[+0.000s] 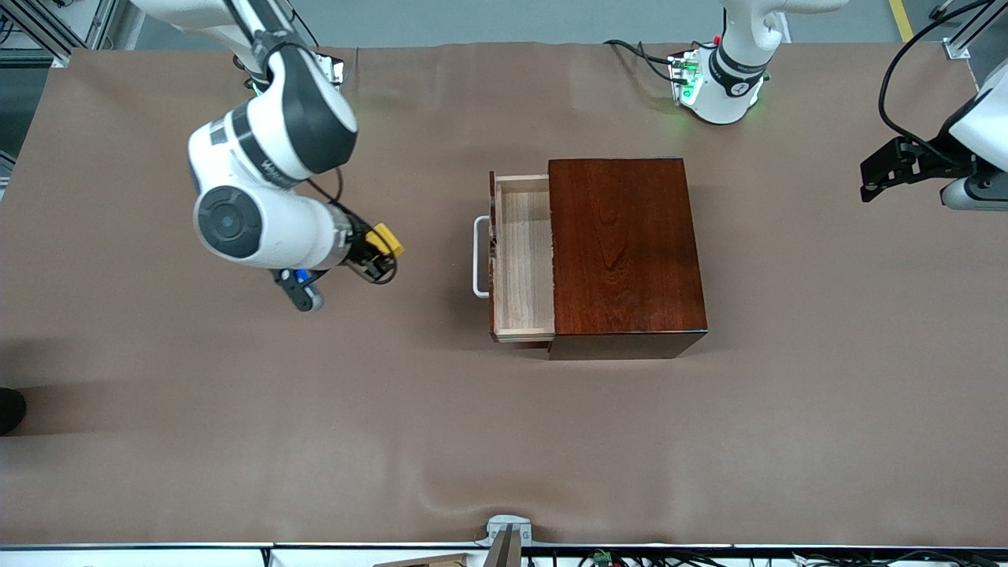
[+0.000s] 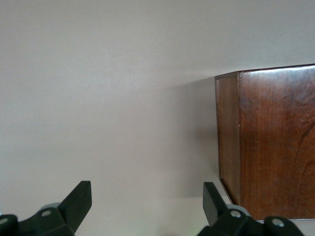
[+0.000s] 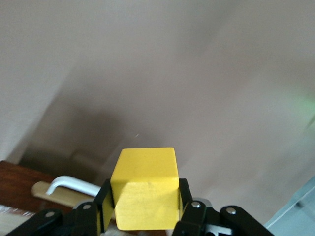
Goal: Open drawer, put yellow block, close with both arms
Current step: 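Carry the yellow cube with the right gripper over the open drawer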
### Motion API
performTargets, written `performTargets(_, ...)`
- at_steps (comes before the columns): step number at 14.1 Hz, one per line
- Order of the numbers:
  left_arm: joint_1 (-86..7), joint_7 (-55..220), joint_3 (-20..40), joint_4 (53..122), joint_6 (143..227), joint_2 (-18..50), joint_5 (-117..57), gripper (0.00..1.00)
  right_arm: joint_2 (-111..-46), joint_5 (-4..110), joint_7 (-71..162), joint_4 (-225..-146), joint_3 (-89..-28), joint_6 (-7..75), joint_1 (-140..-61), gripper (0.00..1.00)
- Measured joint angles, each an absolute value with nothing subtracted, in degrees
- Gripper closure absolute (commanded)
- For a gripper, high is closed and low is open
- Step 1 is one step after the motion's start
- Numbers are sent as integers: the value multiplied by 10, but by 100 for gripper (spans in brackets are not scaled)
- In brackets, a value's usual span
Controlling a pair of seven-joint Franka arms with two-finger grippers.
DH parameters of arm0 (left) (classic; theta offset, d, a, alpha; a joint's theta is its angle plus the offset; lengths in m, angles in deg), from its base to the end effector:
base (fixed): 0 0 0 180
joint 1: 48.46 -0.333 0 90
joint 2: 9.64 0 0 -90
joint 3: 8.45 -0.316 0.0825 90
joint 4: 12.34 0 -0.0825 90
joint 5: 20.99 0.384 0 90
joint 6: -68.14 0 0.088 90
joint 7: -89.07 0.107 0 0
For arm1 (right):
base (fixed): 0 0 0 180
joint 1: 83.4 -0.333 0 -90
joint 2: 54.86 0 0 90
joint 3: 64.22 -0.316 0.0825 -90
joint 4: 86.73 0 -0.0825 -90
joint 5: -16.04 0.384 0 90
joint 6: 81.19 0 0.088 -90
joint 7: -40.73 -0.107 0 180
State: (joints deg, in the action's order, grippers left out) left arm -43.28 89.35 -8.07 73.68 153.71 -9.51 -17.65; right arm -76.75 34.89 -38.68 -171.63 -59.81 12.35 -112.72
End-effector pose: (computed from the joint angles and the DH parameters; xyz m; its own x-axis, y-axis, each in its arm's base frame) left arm 0.5458 -0.0465 0.6492 0.9952 -0.0973 -0.0103 -0.0977 -0.9935 -0.0581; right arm 0.5713 0.3089 0.4441 0.4811 -0.8163 -0.3197 -0.8167 -0.5499 0.1749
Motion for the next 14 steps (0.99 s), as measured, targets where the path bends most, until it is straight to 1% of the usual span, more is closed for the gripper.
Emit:
performTargets(2, -457, 894, -59, 737, 1537, -95, -176, 0, -768, 354, -460, -1716, -598, 170, -1154, 100)
performTargets(4, -463, 894, -55, 737, 1537, -98, -176, 0, -768, 355, -520, -1716, -598, 211, -1189, 100)
performTargets(9, -465, 894, -55, 737, 1537, -103, -176, 0, -775, 355, -615, -1718, -598, 281, -1242, 100)
performTargets(14, -471, 894, -56, 736, 1537, -103, -176, 0, -801, 354, -670, -1722, -598, 331, -1280, 100)
